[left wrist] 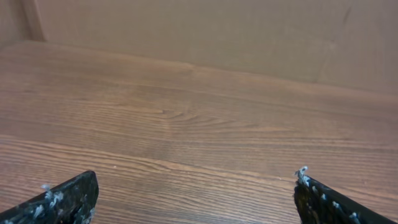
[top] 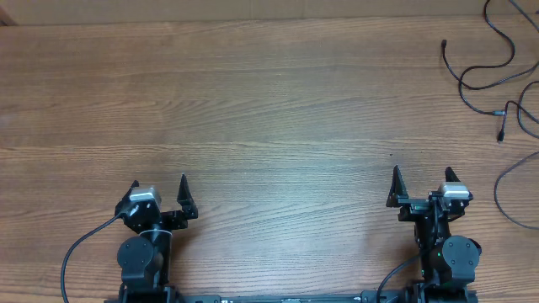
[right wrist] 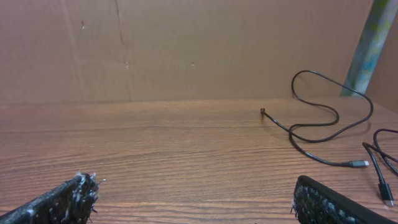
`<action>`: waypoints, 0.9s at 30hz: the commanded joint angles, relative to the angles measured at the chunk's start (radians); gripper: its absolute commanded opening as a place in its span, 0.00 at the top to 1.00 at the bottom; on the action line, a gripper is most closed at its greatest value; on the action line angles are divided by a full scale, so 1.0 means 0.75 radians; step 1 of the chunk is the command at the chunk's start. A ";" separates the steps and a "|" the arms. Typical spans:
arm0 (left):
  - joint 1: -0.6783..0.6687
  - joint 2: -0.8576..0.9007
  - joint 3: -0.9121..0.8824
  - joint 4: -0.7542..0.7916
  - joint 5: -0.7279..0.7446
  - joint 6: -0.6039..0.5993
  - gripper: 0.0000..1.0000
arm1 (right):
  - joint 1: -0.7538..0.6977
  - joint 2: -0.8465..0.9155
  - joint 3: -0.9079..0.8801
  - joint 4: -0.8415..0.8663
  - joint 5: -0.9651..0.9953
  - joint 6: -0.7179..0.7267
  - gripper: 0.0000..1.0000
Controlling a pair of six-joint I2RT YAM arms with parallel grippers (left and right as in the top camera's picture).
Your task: Untangle cables
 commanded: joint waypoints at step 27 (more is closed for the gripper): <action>0.007 -0.017 -0.005 -0.008 0.073 0.168 0.00 | -0.001 -0.003 -0.013 0.009 -0.008 -0.005 0.00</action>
